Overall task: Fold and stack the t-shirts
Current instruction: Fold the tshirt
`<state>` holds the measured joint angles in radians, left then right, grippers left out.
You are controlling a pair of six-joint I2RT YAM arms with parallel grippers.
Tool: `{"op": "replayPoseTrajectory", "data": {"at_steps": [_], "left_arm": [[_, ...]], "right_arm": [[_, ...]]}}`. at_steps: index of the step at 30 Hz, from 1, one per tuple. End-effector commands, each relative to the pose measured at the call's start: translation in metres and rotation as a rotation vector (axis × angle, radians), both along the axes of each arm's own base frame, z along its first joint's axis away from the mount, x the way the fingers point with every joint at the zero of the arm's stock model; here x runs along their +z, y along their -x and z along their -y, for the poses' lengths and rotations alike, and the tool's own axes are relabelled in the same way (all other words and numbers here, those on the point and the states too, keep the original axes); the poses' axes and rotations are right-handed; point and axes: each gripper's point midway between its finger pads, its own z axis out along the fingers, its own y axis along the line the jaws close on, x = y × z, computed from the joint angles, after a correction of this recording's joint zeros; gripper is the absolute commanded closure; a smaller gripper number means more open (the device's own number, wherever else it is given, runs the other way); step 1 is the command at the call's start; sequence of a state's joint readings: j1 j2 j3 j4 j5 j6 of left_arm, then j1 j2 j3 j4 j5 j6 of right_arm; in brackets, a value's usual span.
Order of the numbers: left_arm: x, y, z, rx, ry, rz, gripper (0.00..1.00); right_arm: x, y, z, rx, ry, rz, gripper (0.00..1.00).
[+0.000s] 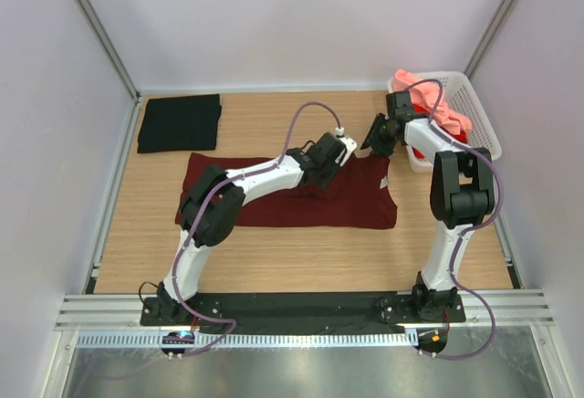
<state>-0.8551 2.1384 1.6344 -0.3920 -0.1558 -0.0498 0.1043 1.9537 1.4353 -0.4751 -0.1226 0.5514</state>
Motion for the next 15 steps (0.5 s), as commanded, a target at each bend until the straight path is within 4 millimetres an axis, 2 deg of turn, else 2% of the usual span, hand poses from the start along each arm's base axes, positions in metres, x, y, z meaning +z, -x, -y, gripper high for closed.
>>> {"op": "replayPoseTrajectory", "data": {"at_steps": [1,2,5,6,8,10,15], "left_arm": [[0.041,-0.010,0.015,-0.021,0.104,0.042,1.00],[0.047,0.001,0.021,-0.073,0.139,0.006,1.00],[0.049,0.022,0.029,-0.144,0.167,-0.053,0.88],[0.052,0.025,0.030,-0.155,0.167,-0.054,0.80],[0.049,0.034,0.034,-0.179,0.143,-0.057,0.75],[0.045,0.040,0.037,-0.190,0.111,-0.049,0.73],[0.033,0.041,0.037,-0.179,0.092,-0.062,0.73]], "right_arm": [[0.016,-0.018,-0.004,0.014,-0.008,0.058,0.57],[0.017,-0.017,-0.003,0.013,-0.003,0.059,0.57],[0.015,-0.016,-0.001,-0.001,0.004,0.053,0.57],[0.015,-0.016,-0.001,-0.002,0.003,0.051,0.57],[0.015,-0.016,-0.002,-0.001,-0.003,0.047,0.57],[0.017,-0.015,-0.002,-0.004,-0.005,0.051,0.57],[0.021,-0.013,-0.002,-0.002,-0.003,0.059,0.57]]}}
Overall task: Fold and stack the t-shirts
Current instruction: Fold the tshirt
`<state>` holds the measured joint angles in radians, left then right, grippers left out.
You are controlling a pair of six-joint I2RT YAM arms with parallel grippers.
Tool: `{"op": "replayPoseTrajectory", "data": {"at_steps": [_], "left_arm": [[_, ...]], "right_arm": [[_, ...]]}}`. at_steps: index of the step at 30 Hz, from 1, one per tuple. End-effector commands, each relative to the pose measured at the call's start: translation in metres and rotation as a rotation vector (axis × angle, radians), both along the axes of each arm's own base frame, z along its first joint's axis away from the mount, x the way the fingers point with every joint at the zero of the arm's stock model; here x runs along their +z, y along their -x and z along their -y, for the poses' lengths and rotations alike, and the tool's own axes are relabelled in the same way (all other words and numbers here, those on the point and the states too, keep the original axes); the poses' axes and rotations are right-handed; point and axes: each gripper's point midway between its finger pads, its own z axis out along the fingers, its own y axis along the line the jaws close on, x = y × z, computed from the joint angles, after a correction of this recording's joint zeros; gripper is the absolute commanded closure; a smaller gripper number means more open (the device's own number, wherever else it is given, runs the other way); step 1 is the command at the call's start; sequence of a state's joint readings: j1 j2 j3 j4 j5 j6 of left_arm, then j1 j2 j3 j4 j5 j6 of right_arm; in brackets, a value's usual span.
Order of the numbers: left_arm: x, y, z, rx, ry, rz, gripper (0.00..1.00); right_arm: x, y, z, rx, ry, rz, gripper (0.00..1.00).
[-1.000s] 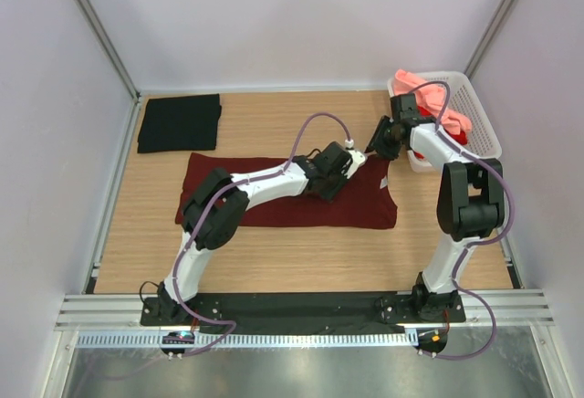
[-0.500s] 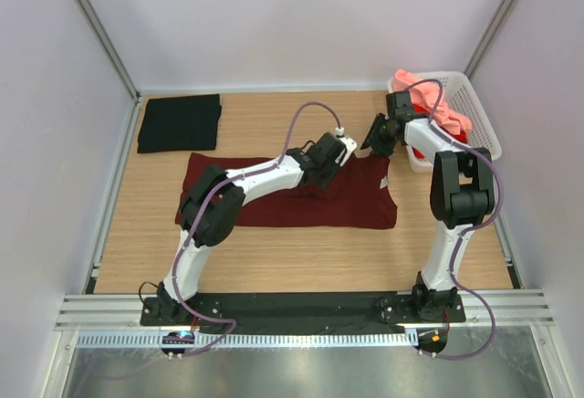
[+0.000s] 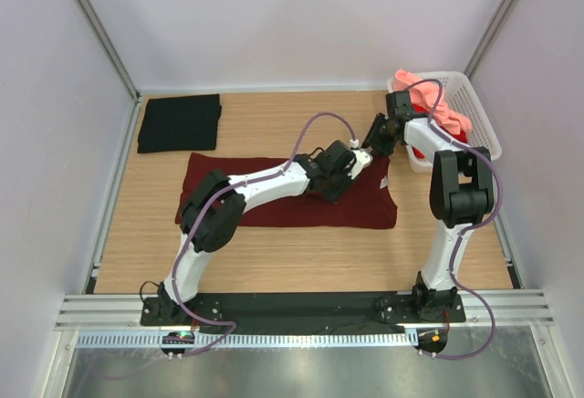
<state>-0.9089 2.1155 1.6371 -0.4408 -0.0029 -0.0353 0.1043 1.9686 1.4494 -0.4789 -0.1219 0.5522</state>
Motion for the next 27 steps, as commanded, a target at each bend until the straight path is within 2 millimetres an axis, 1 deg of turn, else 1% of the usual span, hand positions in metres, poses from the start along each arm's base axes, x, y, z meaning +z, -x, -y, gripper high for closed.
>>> {"op": "replayPoseTrajectory", "data": {"at_steps": [1,4,6,9,11,17,22,23,27], "left_arm": [[0.027,-0.005,0.007,-0.016,0.042,0.034,0.73],[0.021,-0.006,0.006,-0.015,0.031,0.028,0.74],[0.021,-0.006,0.008,-0.019,0.033,0.026,0.75],[0.011,-0.006,0.008,-0.016,0.018,0.015,0.76],[0.008,-0.006,0.008,-0.016,0.014,0.012,0.78],[0.003,-0.007,0.009,-0.021,0.005,0.009,0.81],[0.000,-0.006,0.008,-0.020,-0.001,0.004,0.80],[0.001,-0.007,0.008,-0.021,0.002,0.008,0.80],[-0.003,-0.006,0.007,-0.022,-0.007,0.002,0.79]], "right_arm": [[0.024,-0.010,-0.002,0.000,-0.003,0.067,0.57],[0.025,-0.009,-0.001,0.000,0.000,0.064,0.57],[0.026,-0.009,-0.002,0.002,-0.001,0.069,0.57],[0.024,-0.008,-0.001,0.003,0.001,0.065,0.57],[0.025,-0.008,-0.001,0.005,0.003,0.067,0.57],[0.024,-0.009,0.001,0.004,0.011,0.068,0.57],[0.022,-0.009,0.000,0.003,0.009,0.063,0.57],[0.022,-0.010,0.000,0.002,0.008,0.063,0.57],[0.022,-0.009,0.000,0.001,0.010,0.062,0.57]]}}
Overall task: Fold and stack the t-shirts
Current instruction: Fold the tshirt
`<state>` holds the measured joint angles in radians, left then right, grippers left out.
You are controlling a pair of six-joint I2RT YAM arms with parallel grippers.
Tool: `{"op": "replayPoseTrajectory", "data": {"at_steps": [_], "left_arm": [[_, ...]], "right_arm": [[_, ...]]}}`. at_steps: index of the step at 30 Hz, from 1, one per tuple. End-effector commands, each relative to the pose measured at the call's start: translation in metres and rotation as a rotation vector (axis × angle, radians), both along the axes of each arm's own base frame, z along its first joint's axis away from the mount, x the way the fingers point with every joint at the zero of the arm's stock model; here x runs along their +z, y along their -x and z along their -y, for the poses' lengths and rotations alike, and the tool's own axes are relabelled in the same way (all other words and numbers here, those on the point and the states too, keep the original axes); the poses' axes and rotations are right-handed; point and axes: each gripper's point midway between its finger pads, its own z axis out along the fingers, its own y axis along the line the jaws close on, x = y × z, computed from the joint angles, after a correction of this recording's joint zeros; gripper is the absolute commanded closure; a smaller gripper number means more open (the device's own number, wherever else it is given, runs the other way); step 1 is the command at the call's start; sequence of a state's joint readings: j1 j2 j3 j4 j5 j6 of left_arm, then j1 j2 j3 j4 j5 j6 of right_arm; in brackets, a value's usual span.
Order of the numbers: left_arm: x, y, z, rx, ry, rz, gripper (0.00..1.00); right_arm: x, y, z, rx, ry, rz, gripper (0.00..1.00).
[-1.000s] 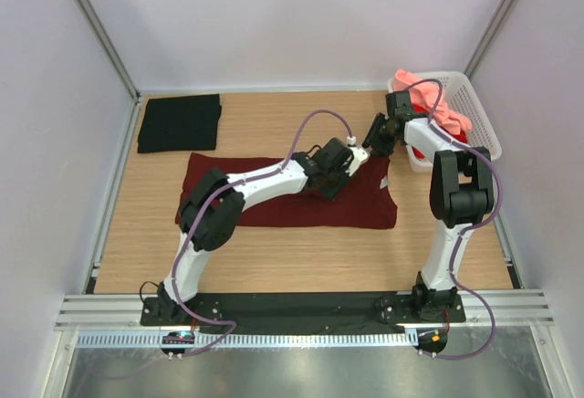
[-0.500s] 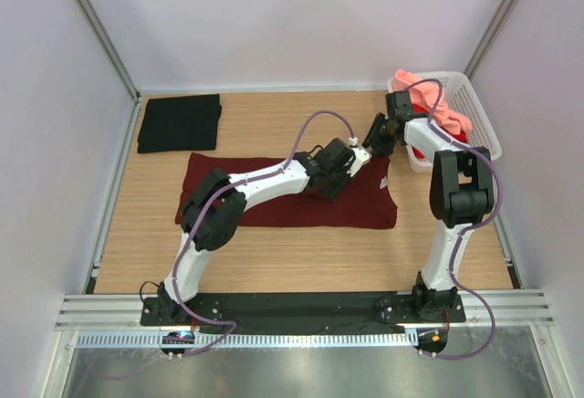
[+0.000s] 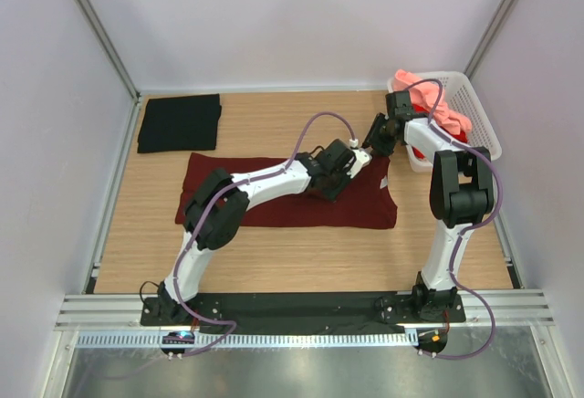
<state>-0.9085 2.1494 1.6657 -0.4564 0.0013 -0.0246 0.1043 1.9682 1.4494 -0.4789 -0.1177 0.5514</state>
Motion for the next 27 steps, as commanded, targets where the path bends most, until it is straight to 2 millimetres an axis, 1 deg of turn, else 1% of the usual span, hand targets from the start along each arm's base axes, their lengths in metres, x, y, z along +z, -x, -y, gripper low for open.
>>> {"op": "replayPoseTrajectory", "data": {"at_steps": [1,2,8,13,15,25,27], "left_arm": [[0.0051,-0.0045,0.0047,-0.011,0.010,0.012,0.79],[0.0049,-0.0085,0.0020,0.005,-0.004,0.029,0.79],[0.0017,-0.0073,-0.0011,0.007,-0.021,0.028,0.76],[0.0013,-0.0084,-0.0020,0.010,-0.023,0.029,0.77],[-0.0003,-0.0080,-0.0020,0.009,-0.025,0.026,0.79],[-0.0011,-0.0112,-0.0036,0.024,-0.034,0.033,1.00],[-0.0005,-0.0123,-0.0040,0.029,-0.036,0.037,1.00]], "right_arm": [[0.0215,-0.0089,0.0004,0.001,0.006,0.061,0.57],[0.0209,-0.0084,-0.0003,0.004,0.007,0.059,0.57],[0.0222,-0.0087,-0.0011,0.003,0.005,0.062,0.57],[0.0224,-0.0083,-0.0011,0.003,0.005,0.062,0.57],[0.0231,-0.0085,-0.0004,0.002,0.005,0.063,0.57],[0.0254,-0.0079,0.0009,0.001,0.011,0.068,0.57],[0.0258,-0.0072,0.0009,0.001,0.011,0.066,0.57]]}}
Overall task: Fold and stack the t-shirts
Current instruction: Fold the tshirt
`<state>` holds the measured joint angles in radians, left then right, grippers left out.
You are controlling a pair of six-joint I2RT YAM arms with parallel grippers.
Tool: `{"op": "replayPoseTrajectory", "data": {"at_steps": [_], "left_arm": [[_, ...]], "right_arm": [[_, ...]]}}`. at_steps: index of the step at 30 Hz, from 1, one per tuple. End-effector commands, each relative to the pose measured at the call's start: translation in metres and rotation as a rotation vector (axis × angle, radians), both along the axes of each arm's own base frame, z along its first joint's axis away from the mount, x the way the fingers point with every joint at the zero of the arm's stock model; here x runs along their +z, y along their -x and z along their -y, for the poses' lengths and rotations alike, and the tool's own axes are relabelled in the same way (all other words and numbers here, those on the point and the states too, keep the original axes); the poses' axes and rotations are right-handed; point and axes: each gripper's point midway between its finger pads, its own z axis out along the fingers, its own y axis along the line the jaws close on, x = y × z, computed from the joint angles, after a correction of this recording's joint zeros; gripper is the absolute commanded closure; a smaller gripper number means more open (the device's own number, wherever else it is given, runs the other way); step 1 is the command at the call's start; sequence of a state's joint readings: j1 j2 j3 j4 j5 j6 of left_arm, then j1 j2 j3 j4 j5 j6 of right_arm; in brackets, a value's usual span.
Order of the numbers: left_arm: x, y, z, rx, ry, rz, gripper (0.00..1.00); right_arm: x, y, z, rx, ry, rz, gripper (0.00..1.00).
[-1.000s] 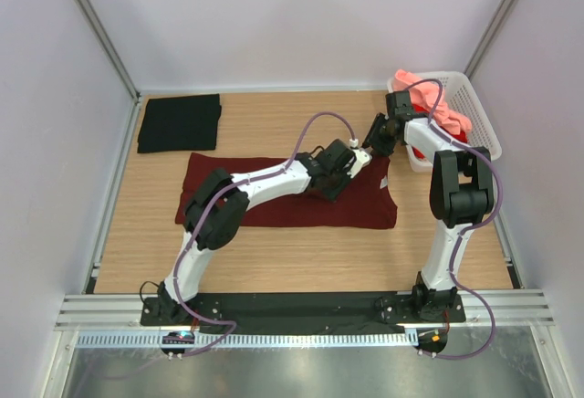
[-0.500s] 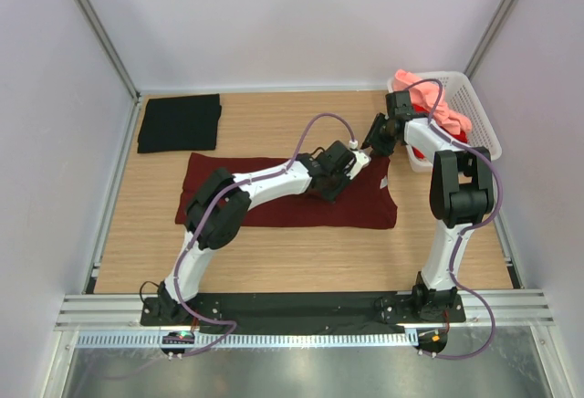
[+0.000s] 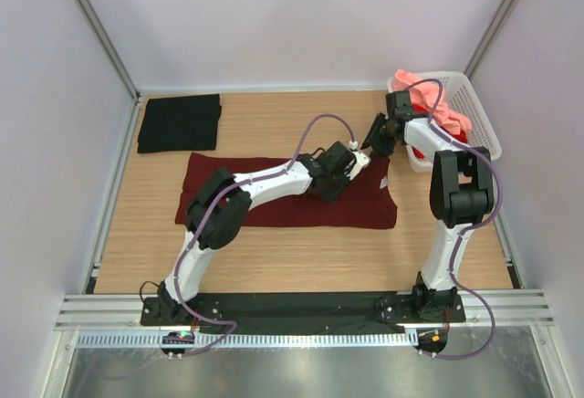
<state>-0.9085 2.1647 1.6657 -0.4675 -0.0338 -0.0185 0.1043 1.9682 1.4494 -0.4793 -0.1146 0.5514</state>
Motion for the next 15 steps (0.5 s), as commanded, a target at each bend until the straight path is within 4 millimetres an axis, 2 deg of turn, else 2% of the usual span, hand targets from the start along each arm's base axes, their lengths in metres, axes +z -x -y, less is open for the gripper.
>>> {"op": "replayPoseTrajectory", "data": {"at_steps": [1,6,12,15], "left_arm": [[0.009,-0.012,0.002,0.028,0.001,0.038,1.00],[0.019,-0.026,-0.003,0.087,0.012,0.072,1.00],[0.034,-0.057,-0.017,0.166,0.022,0.125,1.00],[0.035,-0.067,-0.022,0.188,0.016,0.136,1.00]], "right_arm": [[0.027,-0.007,0.001,0.002,0.007,0.069,0.57],[0.031,-0.009,0.000,0.003,0.004,0.076,0.57],[0.035,-0.011,-0.003,0.020,-0.002,0.096,0.55],[0.035,-0.014,-0.008,0.049,-0.020,0.108,0.54]]}}
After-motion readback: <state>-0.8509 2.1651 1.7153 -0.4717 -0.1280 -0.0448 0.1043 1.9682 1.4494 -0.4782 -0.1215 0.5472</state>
